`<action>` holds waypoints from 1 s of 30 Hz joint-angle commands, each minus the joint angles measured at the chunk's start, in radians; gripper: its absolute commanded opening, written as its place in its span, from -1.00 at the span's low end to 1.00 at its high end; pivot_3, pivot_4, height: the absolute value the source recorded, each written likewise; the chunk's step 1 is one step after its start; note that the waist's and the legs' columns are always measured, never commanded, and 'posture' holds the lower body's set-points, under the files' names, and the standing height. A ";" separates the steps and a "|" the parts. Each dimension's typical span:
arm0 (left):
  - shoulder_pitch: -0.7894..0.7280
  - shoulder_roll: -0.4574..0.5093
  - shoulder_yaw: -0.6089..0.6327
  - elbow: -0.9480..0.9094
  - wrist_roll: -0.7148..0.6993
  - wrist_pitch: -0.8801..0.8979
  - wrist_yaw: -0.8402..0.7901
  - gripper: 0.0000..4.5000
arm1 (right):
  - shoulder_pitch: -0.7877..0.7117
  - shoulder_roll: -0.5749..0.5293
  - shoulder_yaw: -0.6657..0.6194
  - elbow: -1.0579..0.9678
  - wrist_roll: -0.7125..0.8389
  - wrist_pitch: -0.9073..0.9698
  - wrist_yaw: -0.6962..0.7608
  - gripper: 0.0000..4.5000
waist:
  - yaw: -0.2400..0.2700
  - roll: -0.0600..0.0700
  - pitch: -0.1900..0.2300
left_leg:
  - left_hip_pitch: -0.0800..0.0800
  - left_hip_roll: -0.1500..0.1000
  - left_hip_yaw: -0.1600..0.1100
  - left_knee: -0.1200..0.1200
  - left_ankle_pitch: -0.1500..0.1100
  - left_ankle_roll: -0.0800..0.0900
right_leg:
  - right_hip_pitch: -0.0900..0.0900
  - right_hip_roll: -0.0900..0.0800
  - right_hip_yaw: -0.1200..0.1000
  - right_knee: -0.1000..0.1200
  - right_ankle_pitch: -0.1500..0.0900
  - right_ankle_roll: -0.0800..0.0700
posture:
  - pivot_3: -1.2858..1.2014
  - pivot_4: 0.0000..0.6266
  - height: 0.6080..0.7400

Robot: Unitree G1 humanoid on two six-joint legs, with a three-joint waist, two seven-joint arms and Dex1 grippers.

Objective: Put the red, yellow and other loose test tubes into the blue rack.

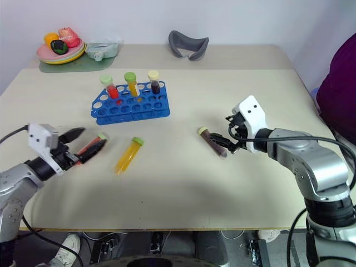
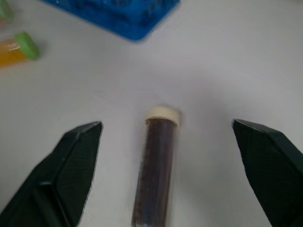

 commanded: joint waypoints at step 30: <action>0.047 -0.013 -0.434 -0.177 0.122 -0.178 -0.142 0.99 | -0.349 0.179 0.283 0.245 0.026 0.465 -0.382 1.00 | -0.003 0.001 0.000 | -0.002 -0.001 0.001 -0.001 -0.003 0.006 | -0.003 0.000 0.000 0.000 0.000 -0.001 | 0.03 -0.52 0.92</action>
